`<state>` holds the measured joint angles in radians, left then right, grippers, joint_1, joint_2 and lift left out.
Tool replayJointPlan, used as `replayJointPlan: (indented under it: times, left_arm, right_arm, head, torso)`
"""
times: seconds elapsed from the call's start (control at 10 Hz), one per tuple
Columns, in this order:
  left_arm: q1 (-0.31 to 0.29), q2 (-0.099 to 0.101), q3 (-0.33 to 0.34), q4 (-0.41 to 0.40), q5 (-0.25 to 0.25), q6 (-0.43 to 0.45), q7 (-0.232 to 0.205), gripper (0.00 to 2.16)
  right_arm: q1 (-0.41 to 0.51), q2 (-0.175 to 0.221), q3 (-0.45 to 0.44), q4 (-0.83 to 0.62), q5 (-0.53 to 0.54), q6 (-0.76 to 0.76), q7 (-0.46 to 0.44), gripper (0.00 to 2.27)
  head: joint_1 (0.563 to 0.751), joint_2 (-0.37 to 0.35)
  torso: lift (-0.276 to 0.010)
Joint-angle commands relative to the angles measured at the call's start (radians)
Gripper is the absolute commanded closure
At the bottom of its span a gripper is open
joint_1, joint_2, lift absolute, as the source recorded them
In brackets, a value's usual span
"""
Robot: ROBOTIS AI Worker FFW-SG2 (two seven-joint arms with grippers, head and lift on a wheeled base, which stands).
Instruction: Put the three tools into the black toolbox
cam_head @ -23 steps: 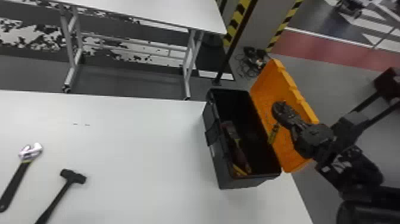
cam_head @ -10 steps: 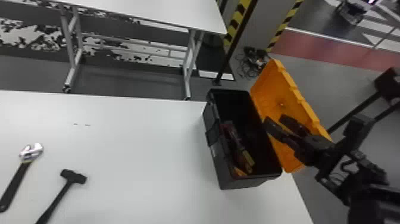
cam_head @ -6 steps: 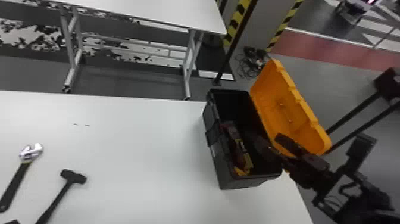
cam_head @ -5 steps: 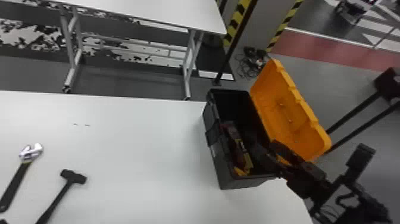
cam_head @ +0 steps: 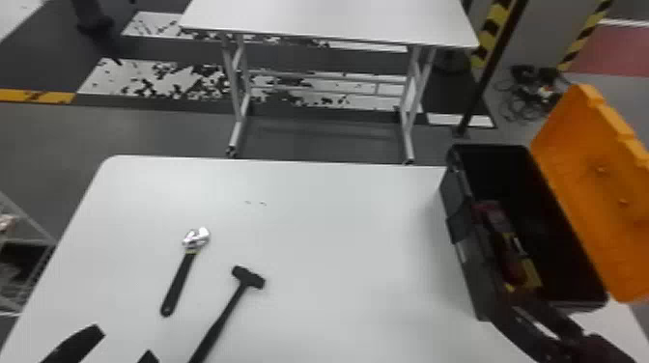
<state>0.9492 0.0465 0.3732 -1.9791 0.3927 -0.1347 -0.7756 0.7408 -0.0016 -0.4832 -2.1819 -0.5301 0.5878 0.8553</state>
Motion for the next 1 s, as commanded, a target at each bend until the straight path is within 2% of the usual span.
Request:
replayJointPlan:
  times: [0.0,0.2,0.5,0.6,0.8,0.9]
  left_arm:
    - [-0.004,-0.002,0.024,0.009,0.0,-0.013,0.002,0.08]
    - [-0.009,-0.004,0.03,0.022,0.0,-0.016,0.007,0.08]
    - [-0.023,0.0,0.006,0.028,-0.04,0.014,0.048,0.08]
    - [-0.038,0.004,-0.01,0.017,-0.061,0.116,0.078,0.08]
    - [-0.066,0.016,-0.066,0.014,-0.136,0.165,0.144,0.08]
    - [-0.096,0.024,-0.085,0.014,-0.161,0.223,0.159,0.08]
  right_arm:
    - [0.015,0.002,0.045,0.021,0.033,-0.079,-0.002,0.09]
    - [0.034,0.002,0.051,0.03,0.068,-0.141,-0.007,0.11]
    - [0.086,0.002,0.051,0.034,0.124,-0.269,-0.013,0.11]
    - [0.095,0.002,0.051,0.044,0.139,-0.315,-0.016,0.11]
    - [0.118,0.002,0.046,0.051,0.14,-0.358,-0.015,0.11]
    - [0.124,0.002,0.041,0.054,0.136,-0.374,-0.012,0.11]
  head:
    - [0.695,0.065]
    - [0.695,0.124]
    - [0.695,0.13]
    - [0.695,0.113]
    - [0.695,0.063]
    - [0.695,0.034]
  torso:
    - [-0.051]
    - [-0.051]
    - [-0.051]
    - [-0.051]
    - [-0.051]
    - [-0.051]
